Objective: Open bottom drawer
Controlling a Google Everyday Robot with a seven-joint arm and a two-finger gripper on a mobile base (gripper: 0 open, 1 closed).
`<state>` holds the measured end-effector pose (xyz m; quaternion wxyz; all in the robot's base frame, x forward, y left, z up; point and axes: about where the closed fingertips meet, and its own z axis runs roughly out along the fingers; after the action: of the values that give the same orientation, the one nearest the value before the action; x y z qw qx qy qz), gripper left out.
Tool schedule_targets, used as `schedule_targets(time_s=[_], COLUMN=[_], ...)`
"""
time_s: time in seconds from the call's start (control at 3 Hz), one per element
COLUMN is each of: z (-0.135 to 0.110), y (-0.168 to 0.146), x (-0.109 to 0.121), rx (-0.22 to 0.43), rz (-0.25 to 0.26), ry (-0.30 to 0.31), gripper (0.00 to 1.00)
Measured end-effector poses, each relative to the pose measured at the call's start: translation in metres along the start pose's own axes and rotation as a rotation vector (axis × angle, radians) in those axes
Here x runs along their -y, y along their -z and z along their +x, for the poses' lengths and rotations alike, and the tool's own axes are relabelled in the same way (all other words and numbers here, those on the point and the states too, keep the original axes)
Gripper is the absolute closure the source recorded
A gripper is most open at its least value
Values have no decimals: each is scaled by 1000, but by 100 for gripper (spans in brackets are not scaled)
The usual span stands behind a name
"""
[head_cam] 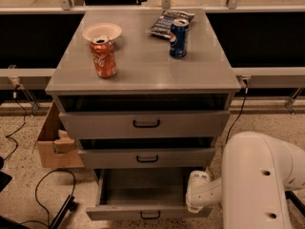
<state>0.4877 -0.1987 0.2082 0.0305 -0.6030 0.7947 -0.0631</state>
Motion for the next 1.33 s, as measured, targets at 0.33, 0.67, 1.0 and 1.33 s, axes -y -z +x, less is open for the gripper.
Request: schedule_targets(time_s=[0.33, 0.67, 1.0, 1.33], z=[0, 0, 0, -8], y=[-1, -2, -2, -9], x=[-1, -2, -2, -15], rx=[0, -1, -1, 26], rz=[-2, -4, -4, -15], ry=[0, 1, 1, 15], gripper=[10, 0, 0, 0])
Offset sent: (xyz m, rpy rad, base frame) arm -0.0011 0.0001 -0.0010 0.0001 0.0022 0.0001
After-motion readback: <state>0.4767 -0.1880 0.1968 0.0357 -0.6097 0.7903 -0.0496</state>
